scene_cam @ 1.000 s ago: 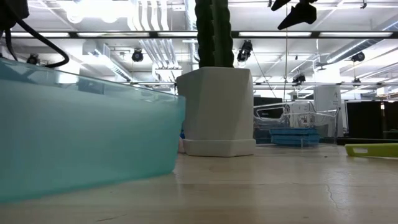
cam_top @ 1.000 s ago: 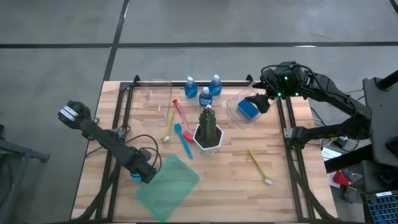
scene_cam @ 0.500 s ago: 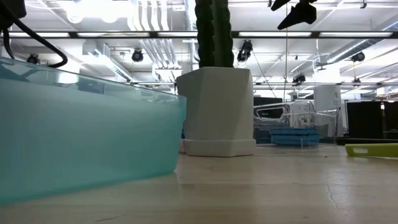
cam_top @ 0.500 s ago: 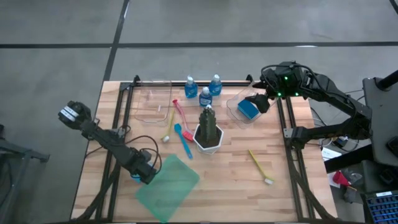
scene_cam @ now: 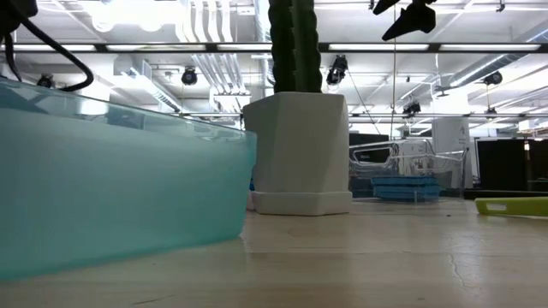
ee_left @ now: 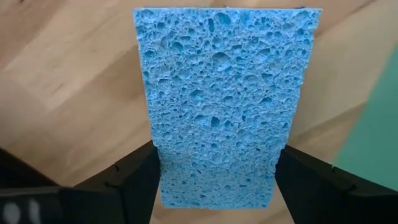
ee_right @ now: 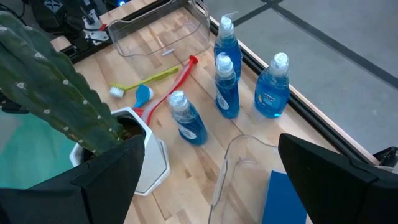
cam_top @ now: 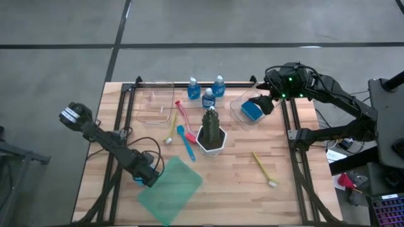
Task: Pick & Place Kitchen Sink Supplies
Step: Put the blue sponge into the right transparent bin
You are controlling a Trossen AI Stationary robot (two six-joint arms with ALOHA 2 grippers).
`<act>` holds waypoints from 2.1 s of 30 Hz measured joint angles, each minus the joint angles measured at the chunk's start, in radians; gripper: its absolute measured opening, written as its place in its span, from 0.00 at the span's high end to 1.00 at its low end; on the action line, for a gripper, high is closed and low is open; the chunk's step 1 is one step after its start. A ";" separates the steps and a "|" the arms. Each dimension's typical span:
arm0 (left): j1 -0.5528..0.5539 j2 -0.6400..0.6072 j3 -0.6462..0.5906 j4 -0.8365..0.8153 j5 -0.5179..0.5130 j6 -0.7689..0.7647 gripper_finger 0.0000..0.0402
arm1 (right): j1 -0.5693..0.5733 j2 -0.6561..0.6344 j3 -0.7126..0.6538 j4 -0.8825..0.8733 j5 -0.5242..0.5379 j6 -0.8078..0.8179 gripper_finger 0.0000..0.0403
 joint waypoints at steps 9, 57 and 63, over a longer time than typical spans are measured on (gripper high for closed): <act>0.000 -0.023 0.051 -0.002 0.004 0.010 0.30 | 0.000 0.000 0.000 0.001 -0.001 0.003 0.09; 0.016 -0.454 0.115 0.896 -1.036 0.442 0.30 | 0.045 -0.026 0.000 0.433 -0.448 0.311 0.09; 0.023 -0.433 0.115 1.104 -1.040 0.647 0.30 | 0.107 -0.025 0.000 0.544 -0.452 0.431 0.09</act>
